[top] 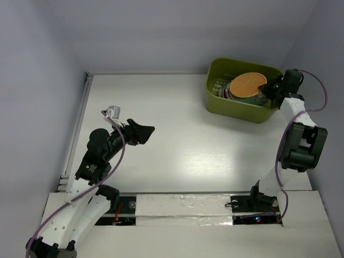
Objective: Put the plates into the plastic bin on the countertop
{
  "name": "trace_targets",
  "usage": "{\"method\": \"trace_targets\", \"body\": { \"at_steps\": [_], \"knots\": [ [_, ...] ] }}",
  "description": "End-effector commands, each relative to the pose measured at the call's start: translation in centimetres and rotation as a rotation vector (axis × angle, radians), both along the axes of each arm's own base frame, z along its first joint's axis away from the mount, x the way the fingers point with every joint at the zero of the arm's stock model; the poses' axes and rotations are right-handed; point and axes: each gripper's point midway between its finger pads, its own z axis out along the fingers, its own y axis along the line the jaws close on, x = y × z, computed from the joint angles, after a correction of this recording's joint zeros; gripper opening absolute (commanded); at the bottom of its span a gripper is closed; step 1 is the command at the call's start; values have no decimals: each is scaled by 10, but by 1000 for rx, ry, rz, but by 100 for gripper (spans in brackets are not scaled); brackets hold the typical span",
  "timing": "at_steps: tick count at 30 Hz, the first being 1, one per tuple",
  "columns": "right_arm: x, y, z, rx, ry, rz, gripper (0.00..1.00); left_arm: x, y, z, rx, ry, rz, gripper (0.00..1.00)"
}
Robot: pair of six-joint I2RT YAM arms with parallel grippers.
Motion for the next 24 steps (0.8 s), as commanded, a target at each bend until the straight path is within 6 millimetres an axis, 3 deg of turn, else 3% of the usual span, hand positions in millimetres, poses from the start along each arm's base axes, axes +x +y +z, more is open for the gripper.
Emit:
{"method": "trace_targets", "body": {
  "at_steps": [1, 3, 5, 6, 7, 9, 10, 13, 15, 16, 18, 19, 21, 22, 23, 24],
  "knots": [
    [12, -11, 25, -66, -27, -1, 0, -2, -3, 11, -8, -58, -19, 74],
    [7, -15, 11, -79, 10, -17, 0, -2, -3, 11, -8, -56, -19, 74],
    [2, -19, 7, -100, 20, -41, 9, -3, -3, 11, -13, -59, -20, 74],
    [-2, -20, 3, -106, 37, -49, 18, -3, -3, 11, -17, -58, -19, 76],
    [-5, -23, -2, -116, 55, -64, 39, -3, -3, 11, -22, -58, -21, 76],
    [-13, -26, 2, -144, 67, -77, 60, -3, -3, 12, -29, -60, -13, 77],
    [-16, -31, 4, -164, 69, -101, 76, -2, -1, 13, -29, -63, -2, 78],
    [-31, -39, 13, -211, 75, -146, 98, -1, 4, 16, -27, -64, 26, 80],
    [-40, -45, 13, -236, 84, -186, 99, -2, 7, 19, -23, -71, 38, 81],
    [-45, -45, 26, -243, 52, -202, 100, -3, 8, 18, -22, -70, 42, 83],
    [-55, -40, 26, -221, 38, -207, 100, -5, 10, 21, -22, -75, 48, 85],
    [-60, -31, 52, -211, -48, -184, 98, -5, 11, 21, -20, -76, 54, 85],
    [-70, -13, 67, -158, -127, -136, 85, -7, 14, 25, -16, -88, 64, 87],
    [-76, 7, 80, -129, -182, -63, 51, -7, 17, 23, -6, -78, 79, 87],
    [-93, 24, 115, -120, -284, -31, 23, -8, 18, 24, -1, -79, 86, 87],
    [-104, 37, 130, -112, -331, 1, 1, -8, 21, 29, 4, -95, 95, 87]
  ]
}}
